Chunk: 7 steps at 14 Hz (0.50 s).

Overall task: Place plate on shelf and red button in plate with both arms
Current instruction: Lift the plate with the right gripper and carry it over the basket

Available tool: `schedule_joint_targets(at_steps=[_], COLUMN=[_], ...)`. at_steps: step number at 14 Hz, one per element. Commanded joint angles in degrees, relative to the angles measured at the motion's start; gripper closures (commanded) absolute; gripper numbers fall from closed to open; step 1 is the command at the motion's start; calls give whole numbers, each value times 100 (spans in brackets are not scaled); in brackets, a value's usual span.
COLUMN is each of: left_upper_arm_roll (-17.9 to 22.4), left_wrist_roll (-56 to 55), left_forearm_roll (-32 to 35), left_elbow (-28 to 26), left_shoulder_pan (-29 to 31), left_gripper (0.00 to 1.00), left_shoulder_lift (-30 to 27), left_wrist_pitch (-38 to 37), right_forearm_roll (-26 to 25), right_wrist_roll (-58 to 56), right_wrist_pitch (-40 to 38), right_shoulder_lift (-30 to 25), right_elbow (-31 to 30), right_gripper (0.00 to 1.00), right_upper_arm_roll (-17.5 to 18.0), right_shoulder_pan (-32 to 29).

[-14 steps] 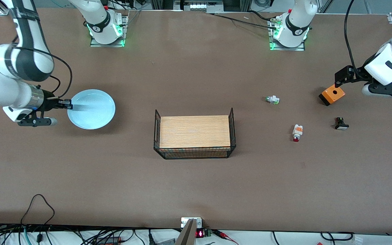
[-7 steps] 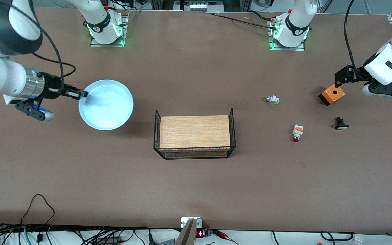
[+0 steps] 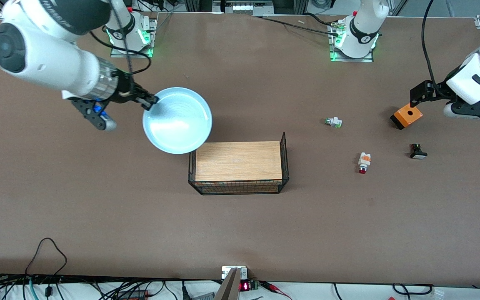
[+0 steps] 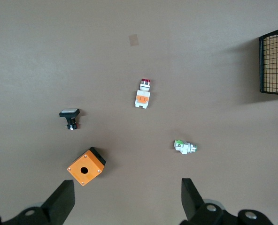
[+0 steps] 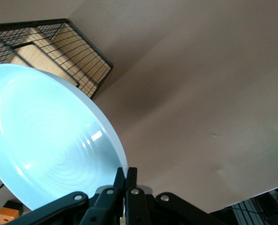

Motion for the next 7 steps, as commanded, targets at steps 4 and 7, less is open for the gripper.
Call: schedule_joint_targets(at_steps=[4, 7], left_upper_arm_roll=[-15, -24], left_wrist_roll=[-29, -11], left_forearm_roll=[128, 128], left_elbow=[164, 173], left_shoulder_pan=[5, 5], left_gripper=[0, 0], left_shoulder_lift=[69, 69], left_wrist_pitch=[-122, -122], right_forearm_roll=[82, 82], right_wrist_roll=[770, 885], right_wrist_pitch=[851, 1115], right_shoulder_lift=[593, 769], right_elbow=[363, 363], right_gripper=[100, 100], right_upper_arm_roll=[-69, -69], right_shoulder_pan=[741, 899])
